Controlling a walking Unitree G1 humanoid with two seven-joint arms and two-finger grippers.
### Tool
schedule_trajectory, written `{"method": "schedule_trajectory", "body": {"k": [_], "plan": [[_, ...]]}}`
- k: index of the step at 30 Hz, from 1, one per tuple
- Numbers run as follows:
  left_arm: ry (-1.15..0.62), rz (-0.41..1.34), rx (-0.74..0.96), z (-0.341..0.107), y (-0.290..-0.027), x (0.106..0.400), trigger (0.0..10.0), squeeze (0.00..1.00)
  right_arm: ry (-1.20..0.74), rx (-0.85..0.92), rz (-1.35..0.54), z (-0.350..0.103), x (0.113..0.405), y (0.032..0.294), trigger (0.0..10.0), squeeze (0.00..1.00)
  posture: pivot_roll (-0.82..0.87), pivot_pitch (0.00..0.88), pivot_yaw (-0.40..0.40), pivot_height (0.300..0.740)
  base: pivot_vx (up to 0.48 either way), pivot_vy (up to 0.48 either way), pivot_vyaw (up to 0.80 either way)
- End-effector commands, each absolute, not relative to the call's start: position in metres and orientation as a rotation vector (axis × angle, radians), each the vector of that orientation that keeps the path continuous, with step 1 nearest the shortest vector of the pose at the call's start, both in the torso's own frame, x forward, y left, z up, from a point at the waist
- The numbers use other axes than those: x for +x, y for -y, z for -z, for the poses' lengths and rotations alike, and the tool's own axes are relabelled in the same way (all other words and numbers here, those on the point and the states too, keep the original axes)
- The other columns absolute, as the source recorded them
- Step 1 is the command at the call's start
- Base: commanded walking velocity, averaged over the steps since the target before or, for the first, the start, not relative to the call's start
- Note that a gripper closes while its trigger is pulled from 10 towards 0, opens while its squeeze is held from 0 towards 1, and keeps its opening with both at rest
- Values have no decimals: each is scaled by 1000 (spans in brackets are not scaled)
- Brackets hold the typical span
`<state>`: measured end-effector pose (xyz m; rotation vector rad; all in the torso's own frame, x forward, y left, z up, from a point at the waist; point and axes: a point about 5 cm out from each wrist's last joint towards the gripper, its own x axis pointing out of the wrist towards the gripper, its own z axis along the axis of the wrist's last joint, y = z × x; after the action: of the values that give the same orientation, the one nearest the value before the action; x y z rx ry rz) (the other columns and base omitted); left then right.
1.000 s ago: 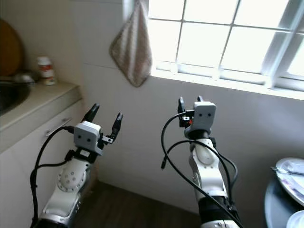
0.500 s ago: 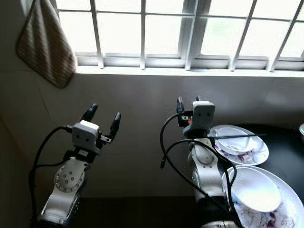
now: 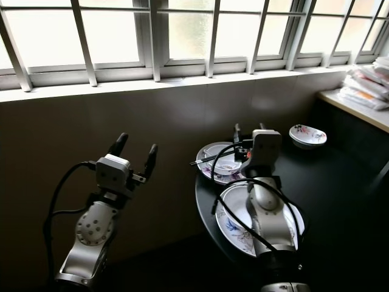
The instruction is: Kitchen organization
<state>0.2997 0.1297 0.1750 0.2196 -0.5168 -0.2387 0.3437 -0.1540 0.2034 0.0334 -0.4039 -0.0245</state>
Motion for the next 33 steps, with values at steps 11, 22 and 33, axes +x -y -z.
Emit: {"method": "schedule_trajectory", "body": {"k": [11,22,33], "plan": [[511,227,222,-177,-136,300,10000,0,194,149,144,-179,350,167,10000,0,-43,0,-44,740,0,0,-509],[503,230,228,-176,-137,302,10000,0,-161,286,62,-131,349,153,10000,0,-38,0,-45,740,0,0,0],[496,224,234,-175,-139,302,10000,0,-310,201,165,-115,344,165,10000,0,-31,0,-48,740,0,0,0]]}}
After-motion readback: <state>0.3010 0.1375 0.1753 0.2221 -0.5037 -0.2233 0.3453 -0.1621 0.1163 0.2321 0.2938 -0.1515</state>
